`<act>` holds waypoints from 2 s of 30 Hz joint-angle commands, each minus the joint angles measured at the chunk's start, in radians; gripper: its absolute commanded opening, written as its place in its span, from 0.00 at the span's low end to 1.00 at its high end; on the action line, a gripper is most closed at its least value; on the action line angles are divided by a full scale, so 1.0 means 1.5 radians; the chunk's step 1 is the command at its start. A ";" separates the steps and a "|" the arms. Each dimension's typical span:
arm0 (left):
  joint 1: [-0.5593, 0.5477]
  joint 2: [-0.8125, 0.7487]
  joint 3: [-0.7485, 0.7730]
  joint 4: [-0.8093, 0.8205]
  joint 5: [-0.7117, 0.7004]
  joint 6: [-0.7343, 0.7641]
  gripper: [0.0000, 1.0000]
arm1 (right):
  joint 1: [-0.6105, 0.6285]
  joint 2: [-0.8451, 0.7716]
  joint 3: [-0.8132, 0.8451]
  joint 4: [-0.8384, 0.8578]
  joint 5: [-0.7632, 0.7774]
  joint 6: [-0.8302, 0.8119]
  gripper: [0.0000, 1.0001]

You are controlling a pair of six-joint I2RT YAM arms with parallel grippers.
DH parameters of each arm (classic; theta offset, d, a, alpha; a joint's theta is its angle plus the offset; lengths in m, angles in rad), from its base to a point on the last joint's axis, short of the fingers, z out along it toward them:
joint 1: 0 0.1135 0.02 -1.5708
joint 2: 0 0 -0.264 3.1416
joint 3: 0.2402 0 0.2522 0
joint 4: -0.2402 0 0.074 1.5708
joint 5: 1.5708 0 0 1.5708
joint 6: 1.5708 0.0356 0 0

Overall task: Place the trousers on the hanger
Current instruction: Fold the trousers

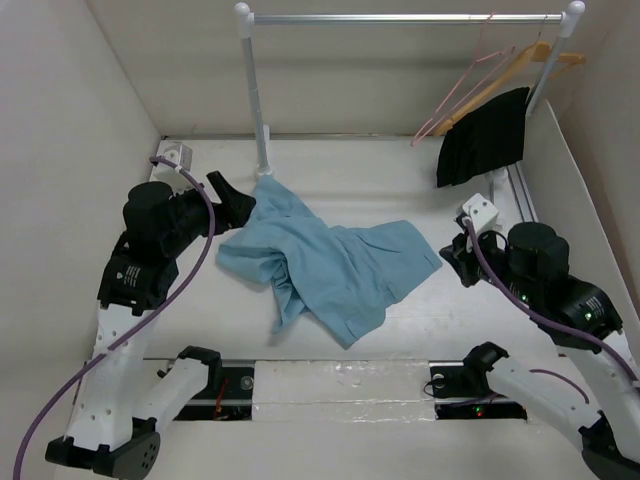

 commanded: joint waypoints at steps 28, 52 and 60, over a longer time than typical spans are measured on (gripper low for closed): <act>0.027 0.047 -0.343 0.095 -0.197 -0.295 0.86 | 0.433 0.328 -0.166 0.263 0.045 0.078 0.55; 0.040 0.343 -0.368 0.285 -0.248 -0.300 0.13 | 0.501 0.601 -0.147 0.337 0.270 0.233 0.00; 0.040 0.100 -0.169 0.122 -0.408 -0.229 0.00 | 0.585 0.327 0.038 0.080 0.405 0.223 0.00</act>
